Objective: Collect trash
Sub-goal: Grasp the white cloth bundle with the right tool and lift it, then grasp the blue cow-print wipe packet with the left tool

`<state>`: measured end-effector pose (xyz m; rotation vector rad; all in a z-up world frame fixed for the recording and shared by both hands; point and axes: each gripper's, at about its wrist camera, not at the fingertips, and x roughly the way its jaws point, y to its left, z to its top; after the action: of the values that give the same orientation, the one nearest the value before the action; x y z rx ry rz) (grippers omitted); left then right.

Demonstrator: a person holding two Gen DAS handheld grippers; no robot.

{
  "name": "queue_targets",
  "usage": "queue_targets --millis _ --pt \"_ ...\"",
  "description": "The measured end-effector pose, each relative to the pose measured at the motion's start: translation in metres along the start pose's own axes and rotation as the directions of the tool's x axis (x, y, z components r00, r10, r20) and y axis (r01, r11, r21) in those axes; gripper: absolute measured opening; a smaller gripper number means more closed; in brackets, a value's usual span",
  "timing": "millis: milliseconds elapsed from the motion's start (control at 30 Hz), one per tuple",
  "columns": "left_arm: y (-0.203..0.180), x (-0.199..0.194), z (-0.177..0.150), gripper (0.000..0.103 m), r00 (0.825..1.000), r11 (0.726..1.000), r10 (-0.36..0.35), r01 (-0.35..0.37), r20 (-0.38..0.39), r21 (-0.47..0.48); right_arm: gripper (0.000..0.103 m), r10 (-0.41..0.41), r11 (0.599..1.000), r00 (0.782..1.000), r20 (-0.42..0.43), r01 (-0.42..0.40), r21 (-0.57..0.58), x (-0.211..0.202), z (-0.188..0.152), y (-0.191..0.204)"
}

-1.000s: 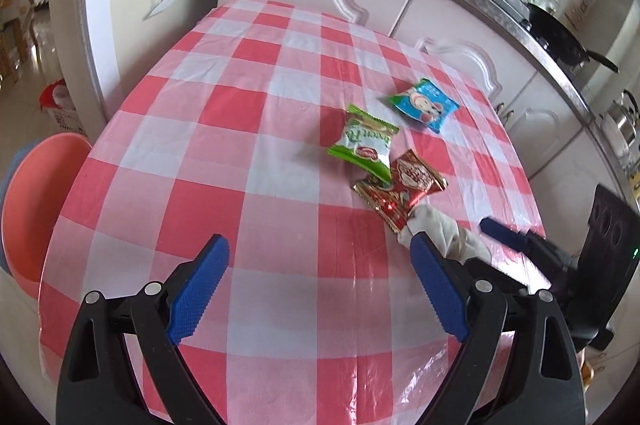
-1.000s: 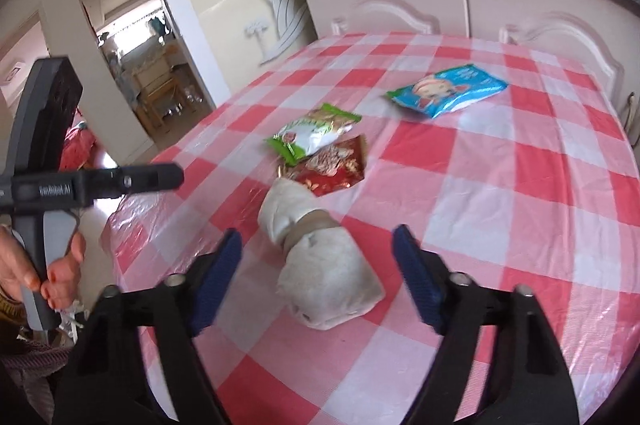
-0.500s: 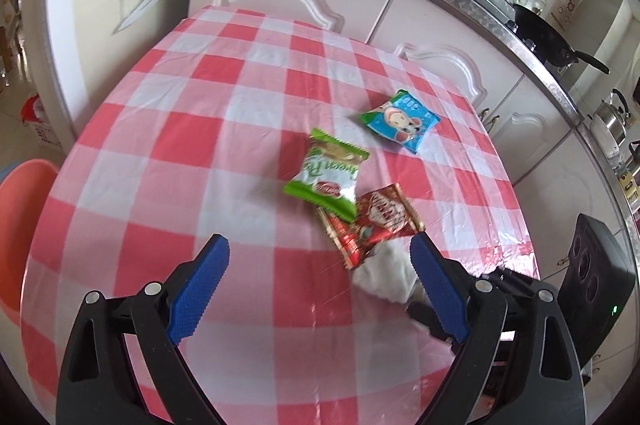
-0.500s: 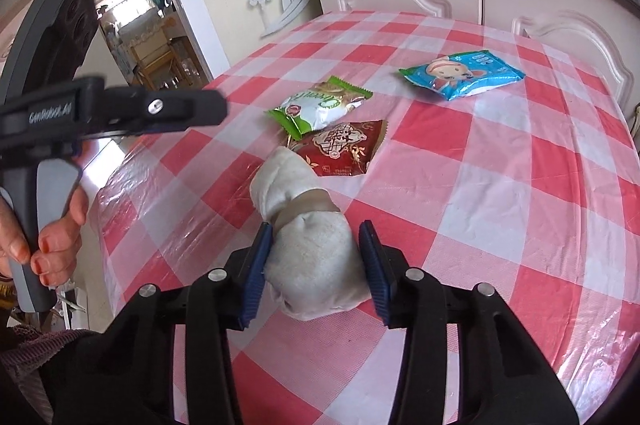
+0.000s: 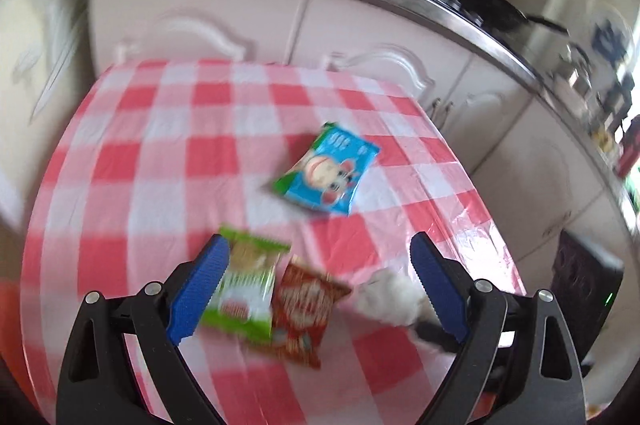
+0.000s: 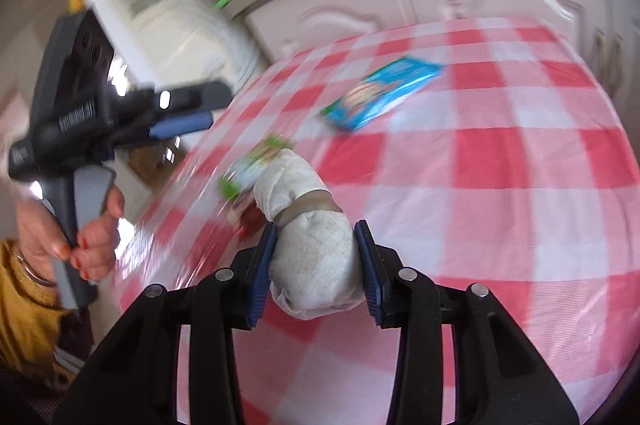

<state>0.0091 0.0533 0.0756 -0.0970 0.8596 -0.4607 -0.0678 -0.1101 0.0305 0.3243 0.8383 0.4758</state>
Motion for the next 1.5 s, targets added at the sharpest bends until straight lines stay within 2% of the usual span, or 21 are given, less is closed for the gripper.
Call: queue_targets --millis 100,167,333,700,867,933,1067,1200,1500 --pt "-0.009 0.024 0.012 0.091 0.999 0.998 -0.026 0.027 -0.024 0.062 0.041 -0.051 0.997 0.997 0.063 0.047 0.062 -0.015 0.006 -0.022" --pt "-0.014 0.046 0.022 0.091 0.999 0.994 -0.005 0.011 -0.05 0.106 0.041 -0.069 0.992 0.992 0.101 0.058 0.111 -0.024 0.009 -0.036" --pt "-0.017 0.092 0.039 0.091 0.994 0.988 0.037 -0.02 -0.107 0.151 0.041 -0.108 0.981 0.981 0.16 0.079 0.175 -0.036 0.013 -0.057" --pt "-0.02 0.146 0.056 0.091 0.979 0.978 0.089 -0.051 -0.186 0.2 0.041 -0.1 0.97 0.98 0.17 0.057 0.237 -0.039 0.013 -0.069" --pt "-0.02 0.152 0.058 0.09 0.979 0.98 0.096 -0.061 -0.181 0.19 0.041 -0.097 0.969 0.981 0.171 0.054 0.241 -0.039 0.012 -0.068" --pt "-0.021 0.152 0.06 0.083 0.98 0.982 0.089 -0.057 -0.179 0.179 0.041 -0.096 0.968 0.98 0.172 0.052 0.244 -0.039 0.012 -0.069" --pt "-0.024 0.153 0.059 0.076 0.979 0.98 0.107 -0.074 -0.174 0.187 0.042 -0.095 0.966 0.98 0.172 0.049 0.253 -0.04 0.012 -0.07" --pt "-0.024 0.151 0.06 0.062 0.977 0.98 0.125 -0.095 -0.171 0.173 0.042 -0.099 0.967 0.981 0.168 0.055 0.248 -0.039 0.012 -0.07" --pt "-0.022 0.138 0.052 0.054 0.981 0.989 0.117 -0.1 -0.157 0.109 0.042 -0.102 0.97 0.982 0.156 0.063 0.237 -0.037 0.012 -0.068"
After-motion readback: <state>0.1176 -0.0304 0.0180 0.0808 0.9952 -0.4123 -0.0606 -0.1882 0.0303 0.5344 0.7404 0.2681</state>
